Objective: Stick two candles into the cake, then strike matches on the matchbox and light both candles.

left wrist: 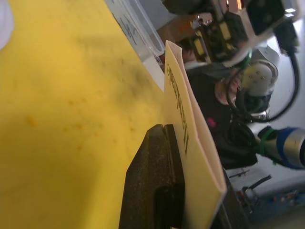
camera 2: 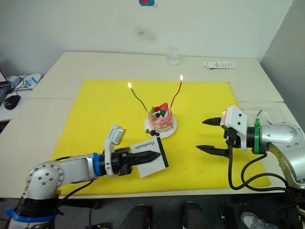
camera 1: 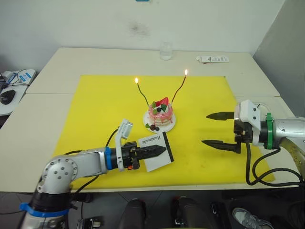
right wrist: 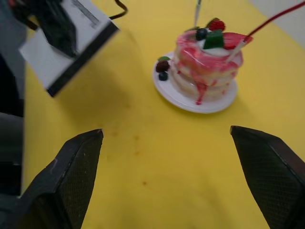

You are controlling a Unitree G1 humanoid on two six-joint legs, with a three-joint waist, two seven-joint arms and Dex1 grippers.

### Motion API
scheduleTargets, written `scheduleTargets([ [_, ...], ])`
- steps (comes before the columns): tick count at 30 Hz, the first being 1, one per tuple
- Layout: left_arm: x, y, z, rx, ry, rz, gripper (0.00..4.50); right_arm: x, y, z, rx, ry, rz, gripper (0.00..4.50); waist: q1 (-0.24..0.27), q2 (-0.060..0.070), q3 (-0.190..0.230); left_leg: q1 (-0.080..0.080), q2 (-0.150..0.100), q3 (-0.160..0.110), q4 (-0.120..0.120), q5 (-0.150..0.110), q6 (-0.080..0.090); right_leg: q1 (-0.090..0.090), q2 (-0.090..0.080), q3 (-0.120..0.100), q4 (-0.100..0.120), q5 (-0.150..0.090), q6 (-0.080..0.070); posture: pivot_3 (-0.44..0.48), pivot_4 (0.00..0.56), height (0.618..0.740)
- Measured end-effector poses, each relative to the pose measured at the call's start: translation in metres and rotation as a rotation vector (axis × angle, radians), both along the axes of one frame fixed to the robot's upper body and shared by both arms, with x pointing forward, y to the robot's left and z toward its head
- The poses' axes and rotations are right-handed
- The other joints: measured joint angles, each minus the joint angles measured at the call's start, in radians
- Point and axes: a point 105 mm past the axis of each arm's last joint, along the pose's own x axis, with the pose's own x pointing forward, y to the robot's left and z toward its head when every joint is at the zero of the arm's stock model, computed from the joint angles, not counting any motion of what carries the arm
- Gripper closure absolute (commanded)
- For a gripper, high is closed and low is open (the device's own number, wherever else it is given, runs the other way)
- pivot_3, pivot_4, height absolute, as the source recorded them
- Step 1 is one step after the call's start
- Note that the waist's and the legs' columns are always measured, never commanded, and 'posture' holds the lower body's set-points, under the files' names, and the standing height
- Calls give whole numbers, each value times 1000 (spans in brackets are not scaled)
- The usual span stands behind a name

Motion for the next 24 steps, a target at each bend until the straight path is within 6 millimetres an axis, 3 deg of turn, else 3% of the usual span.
scheduleTargets([
  [6,18,-19,-14,-2,100,45,4500,-11,12,-4,0,43,67,46,1,0,0,0,0,-2,0,0,0,0,1,-1,0,0,0,0,150,740],
  [10,26,-19,-29,58,191,49,4500,-11,14,-5,-6,48,78,46,-1,0,0,0,0,-2,0,0,0,0,1,-1,0,0,0,0,150,740],
  [19,29,-19,-33,136,255,-28,4500,-7,18,-6,-6,32,81,46,-1,0,0,0,-1,-3,0,0,0,0,1,-2,1,0,0,0,150,740],
  [24,32,-18,-39,171,272,-23,3085,-5,17,-6,-6,19,64,0,-1,0,0,0,-1,-3,0,0,0,0,1,-2,1,0,0,0,150,740],
])
